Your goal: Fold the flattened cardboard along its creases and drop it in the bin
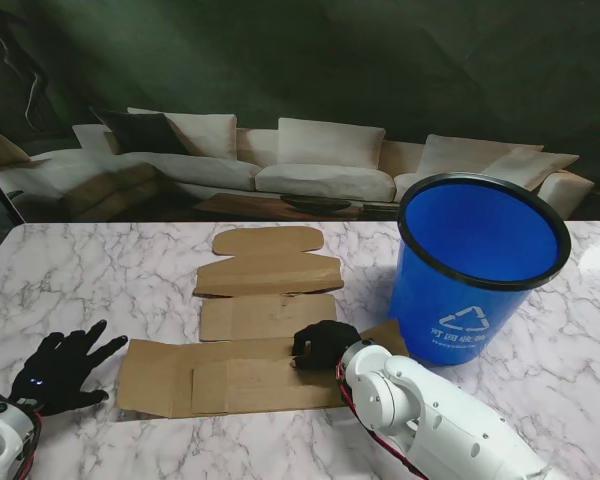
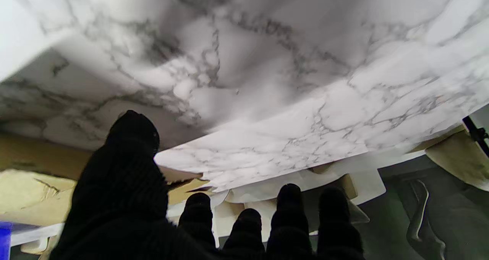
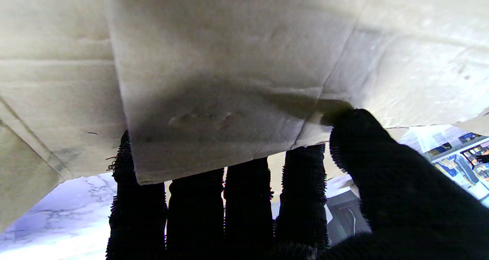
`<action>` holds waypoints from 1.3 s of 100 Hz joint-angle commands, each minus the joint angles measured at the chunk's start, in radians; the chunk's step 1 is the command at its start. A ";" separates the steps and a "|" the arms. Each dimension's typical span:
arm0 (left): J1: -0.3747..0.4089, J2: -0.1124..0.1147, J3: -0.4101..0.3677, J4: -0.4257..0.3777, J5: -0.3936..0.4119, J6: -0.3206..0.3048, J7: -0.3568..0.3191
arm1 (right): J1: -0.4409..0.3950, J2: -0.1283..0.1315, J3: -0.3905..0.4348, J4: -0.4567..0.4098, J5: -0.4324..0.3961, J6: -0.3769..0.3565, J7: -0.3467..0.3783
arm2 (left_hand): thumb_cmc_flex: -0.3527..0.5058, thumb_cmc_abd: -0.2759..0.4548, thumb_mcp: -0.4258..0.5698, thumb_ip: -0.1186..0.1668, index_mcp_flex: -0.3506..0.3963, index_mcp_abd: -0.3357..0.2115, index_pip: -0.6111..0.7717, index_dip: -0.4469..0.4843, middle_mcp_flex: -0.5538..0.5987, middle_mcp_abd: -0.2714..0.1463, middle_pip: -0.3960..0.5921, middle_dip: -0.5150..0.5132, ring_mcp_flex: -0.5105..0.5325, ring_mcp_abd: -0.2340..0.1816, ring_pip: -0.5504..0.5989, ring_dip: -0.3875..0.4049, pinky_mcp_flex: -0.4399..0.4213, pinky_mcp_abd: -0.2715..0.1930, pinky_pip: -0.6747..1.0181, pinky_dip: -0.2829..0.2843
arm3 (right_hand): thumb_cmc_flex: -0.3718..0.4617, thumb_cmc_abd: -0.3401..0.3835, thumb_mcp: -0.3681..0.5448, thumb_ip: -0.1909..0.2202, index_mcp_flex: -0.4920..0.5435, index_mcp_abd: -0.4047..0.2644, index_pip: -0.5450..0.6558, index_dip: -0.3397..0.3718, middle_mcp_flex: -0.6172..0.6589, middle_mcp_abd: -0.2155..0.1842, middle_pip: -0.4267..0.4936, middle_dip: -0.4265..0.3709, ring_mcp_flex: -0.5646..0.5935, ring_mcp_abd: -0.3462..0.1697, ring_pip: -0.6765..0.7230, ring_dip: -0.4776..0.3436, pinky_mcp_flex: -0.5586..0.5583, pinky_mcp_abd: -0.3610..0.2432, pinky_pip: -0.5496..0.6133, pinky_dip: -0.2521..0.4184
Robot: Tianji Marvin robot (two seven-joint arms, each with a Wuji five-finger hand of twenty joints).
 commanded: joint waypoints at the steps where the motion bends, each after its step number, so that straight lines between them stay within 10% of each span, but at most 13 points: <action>1: -0.005 -0.003 0.008 -0.005 0.007 -0.003 0.004 | -0.015 0.005 -0.006 0.026 -0.002 0.012 0.016 | -0.014 -0.041 -0.019 -0.014 -0.059 0.033 -0.016 -0.017 -0.048 0.028 -0.014 -0.015 -0.039 0.017 -0.012 -0.010 -0.018 -0.014 -0.036 -0.026 | -0.008 0.027 0.019 0.017 -0.048 0.144 -0.140 -0.039 -0.016 0.008 -0.003 -0.014 -0.029 0.017 -0.048 -0.025 -0.009 -0.004 0.008 0.011; 43: -0.067 0.005 0.075 0.030 -0.035 -0.052 -0.035 | -0.010 0.005 -0.015 0.028 0.004 0.017 0.022 | 0.106 0.003 0.014 -0.024 0.046 -0.104 0.017 -0.018 -0.025 -0.028 0.008 0.005 -0.018 -0.017 0.004 -0.018 -0.005 -0.017 -0.012 -0.033 | 0.006 0.030 0.016 0.008 -0.054 0.145 -0.135 -0.043 -0.021 0.008 -0.004 -0.017 -0.033 0.017 -0.052 -0.025 -0.015 -0.004 0.004 0.010; 82: -0.118 0.006 0.140 0.072 -0.126 -0.096 -0.073 | -0.037 0.004 0.009 0.016 -0.002 -0.004 -0.003 | 0.245 0.130 -0.117 -0.042 0.577 -0.169 0.455 0.215 0.110 -0.220 0.160 0.124 0.100 -0.109 0.016 -0.016 0.020 -0.031 0.075 -0.010 | 0.000 0.056 0.008 0.009 -0.065 0.139 -0.128 -0.051 -0.046 0.007 -0.036 -0.037 -0.062 0.005 -0.118 -0.050 -0.088 0.008 -0.094 -0.023; 93: -0.121 0.004 0.140 0.079 -0.145 -0.108 -0.060 | -0.055 -0.002 0.026 0.012 -0.014 -0.017 -0.042 | 0.249 0.132 -0.120 -0.043 0.628 -0.156 0.511 0.227 0.143 -0.251 0.180 0.133 0.120 -0.117 0.021 -0.014 0.027 -0.036 0.084 -0.008 | -0.043 0.126 -0.014 0.085 -0.174 0.150 -0.206 0.040 -0.224 0.026 -0.120 -0.098 -0.198 -0.009 -0.308 -0.112 -0.174 0.002 -0.185 -0.064; 112: -0.119 0.004 0.132 0.078 -0.159 -0.118 -0.073 | -0.075 -0.005 0.047 0.003 -0.047 -0.044 -0.091 | 0.253 0.130 -0.120 -0.045 0.622 -0.154 0.572 0.199 0.167 -0.264 0.189 0.140 0.143 -0.117 0.022 -0.011 0.028 -0.033 0.105 -0.009 | -0.085 0.173 -0.113 0.103 -0.426 0.177 -0.259 0.048 -0.645 0.059 -0.218 -0.157 -0.553 -0.027 -0.511 -0.234 -0.372 -0.019 -0.323 -0.119; 130: -0.122 0.003 0.133 0.085 -0.175 -0.131 -0.073 | -0.070 -0.012 0.036 0.022 -0.099 -0.049 -0.161 | 0.253 0.127 -0.121 -0.045 0.626 -0.154 0.582 0.201 0.179 -0.275 0.192 0.141 0.148 -0.121 0.021 -0.011 0.029 -0.034 0.106 -0.010 | -0.029 0.196 -0.143 0.106 -0.573 0.058 -0.275 0.006 -0.776 0.033 -0.233 -0.173 -0.658 -0.035 -0.527 -0.272 -0.435 -0.043 -0.356 -0.124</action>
